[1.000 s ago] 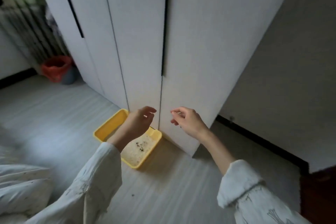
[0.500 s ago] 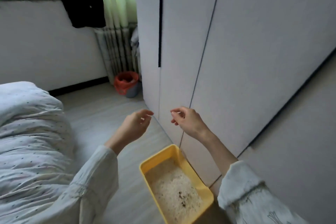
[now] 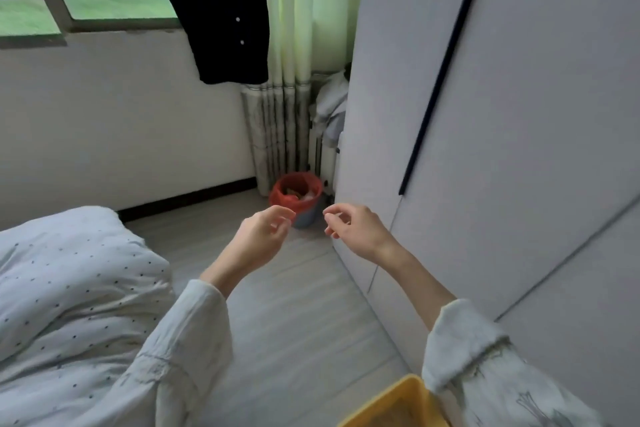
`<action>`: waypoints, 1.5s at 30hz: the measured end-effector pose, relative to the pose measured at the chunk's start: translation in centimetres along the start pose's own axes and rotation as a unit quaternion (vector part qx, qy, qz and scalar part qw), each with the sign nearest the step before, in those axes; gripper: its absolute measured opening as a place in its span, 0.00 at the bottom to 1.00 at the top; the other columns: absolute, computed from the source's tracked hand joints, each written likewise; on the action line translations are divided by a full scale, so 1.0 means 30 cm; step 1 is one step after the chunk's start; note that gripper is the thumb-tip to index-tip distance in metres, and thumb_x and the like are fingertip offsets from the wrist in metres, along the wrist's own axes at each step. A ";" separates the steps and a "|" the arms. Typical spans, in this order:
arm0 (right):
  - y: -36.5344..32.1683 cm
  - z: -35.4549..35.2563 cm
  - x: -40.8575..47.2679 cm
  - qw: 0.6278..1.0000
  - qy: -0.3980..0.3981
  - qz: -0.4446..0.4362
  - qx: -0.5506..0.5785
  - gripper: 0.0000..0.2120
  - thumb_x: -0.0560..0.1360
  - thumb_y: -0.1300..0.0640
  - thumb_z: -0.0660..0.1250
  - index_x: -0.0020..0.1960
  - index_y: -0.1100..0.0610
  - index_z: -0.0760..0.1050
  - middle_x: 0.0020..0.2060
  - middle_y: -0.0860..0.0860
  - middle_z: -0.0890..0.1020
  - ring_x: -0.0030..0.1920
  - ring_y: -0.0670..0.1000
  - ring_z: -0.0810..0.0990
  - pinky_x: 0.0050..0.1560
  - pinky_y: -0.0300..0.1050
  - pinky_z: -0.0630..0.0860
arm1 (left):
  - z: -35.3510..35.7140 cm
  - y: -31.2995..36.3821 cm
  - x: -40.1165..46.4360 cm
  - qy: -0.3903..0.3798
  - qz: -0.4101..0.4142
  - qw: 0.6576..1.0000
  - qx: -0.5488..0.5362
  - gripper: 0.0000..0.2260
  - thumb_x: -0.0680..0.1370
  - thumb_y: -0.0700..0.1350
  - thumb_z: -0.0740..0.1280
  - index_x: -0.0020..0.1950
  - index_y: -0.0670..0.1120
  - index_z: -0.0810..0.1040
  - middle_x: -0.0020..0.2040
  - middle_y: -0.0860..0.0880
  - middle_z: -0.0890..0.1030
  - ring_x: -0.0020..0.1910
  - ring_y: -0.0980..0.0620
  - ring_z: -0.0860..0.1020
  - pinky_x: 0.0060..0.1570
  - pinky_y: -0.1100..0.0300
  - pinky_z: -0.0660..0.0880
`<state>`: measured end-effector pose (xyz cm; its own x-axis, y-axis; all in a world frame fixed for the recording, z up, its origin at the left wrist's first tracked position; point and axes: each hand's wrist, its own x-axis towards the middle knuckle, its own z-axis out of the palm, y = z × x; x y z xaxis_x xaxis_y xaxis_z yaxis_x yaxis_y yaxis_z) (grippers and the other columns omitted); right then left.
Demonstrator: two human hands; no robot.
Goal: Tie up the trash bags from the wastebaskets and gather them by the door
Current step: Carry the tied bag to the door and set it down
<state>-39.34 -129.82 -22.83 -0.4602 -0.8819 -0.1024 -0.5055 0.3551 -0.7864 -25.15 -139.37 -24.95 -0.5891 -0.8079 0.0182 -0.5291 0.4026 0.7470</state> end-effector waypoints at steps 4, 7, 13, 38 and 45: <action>-0.076 0.117 0.308 0.999 0.027 0.026 0.032 0.11 0.77 0.55 0.59 0.56 0.55 0.77 0.40 0.49 0.81 0.42 0.48 0.78 0.46 0.39 0.72 | -0.152 -0.164 0.299 -0.022 0.003 1.000 0.009 0.11 0.78 0.43 0.60 0.57 0.49 0.77 0.53 0.47 0.81 0.47 0.53 0.75 0.44 0.65 0.68; -0.142 0.202 0.544 0.998 0.017 0.045 0.032 0.11 0.77 0.55 0.59 0.56 0.55 0.77 0.41 0.50 0.81 0.44 0.48 0.79 0.50 0.44 0.75 | -0.256 -0.280 0.533 -0.040 -0.006 0.999 0.003 0.11 0.78 0.43 0.60 0.57 0.49 0.77 0.54 0.47 0.81 0.47 0.53 0.75 0.43 0.64 0.68; -0.247 0.293 1.012 0.997 0.010 0.063 0.030 0.11 0.77 0.55 0.60 0.55 0.55 0.77 0.40 0.49 0.81 0.45 0.47 0.78 0.54 0.44 0.74 | -0.369 -0.416 0.992 -0.056 -0.009 0.998 0.000 0.11 0.78 0.43 0.60 0.57 0.47 0.77 0.55 0.47 0.81 0.49 0.51 0.77 0.45 0.66 0.67; -1.298 1.426 2.946 0.932 -0.301 -0.188 -0.075 0.11 0.77 0.53 0.59 0.56 0.52 0.76 0.43 0.49 0.83 0.47 0.48 0.79 0.47 0.42 0.74 | -1.512 -1.597 2.239 0.239 -0.270 0.932 -0.047 0.11 0.78 0.45 0.58 0.58 0.50 0.76 0.56 0.49 0.80 0.49 0.54 0.75 0.49 0.63 0.68; -1.738 1.960 3.093 0.866 -0.413 -0.261 -0.109 0.12 0.77 0.53 0.58 0.58 0.53 0.75 0.40 0.47 0.81 0.50 0.51 0.80 0.52 0.43 0.74 | -1.966 -1.977 2.205 0.319 -0.344 0.881 -0.067 0.12 0.78 0.45 0.58 0.59 0.49 0.76 0.56 0.48 0.81 0.49 0.53 0.76 0.51 0.64 0.67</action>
<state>-12.76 -248.39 -27.17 0.5055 -0.8289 -0.2396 -0.6551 -0.1880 -0.7318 3.28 -242.07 -28.85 0.3273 -0.9357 -0.1318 -0.5244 -0.2959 0.7984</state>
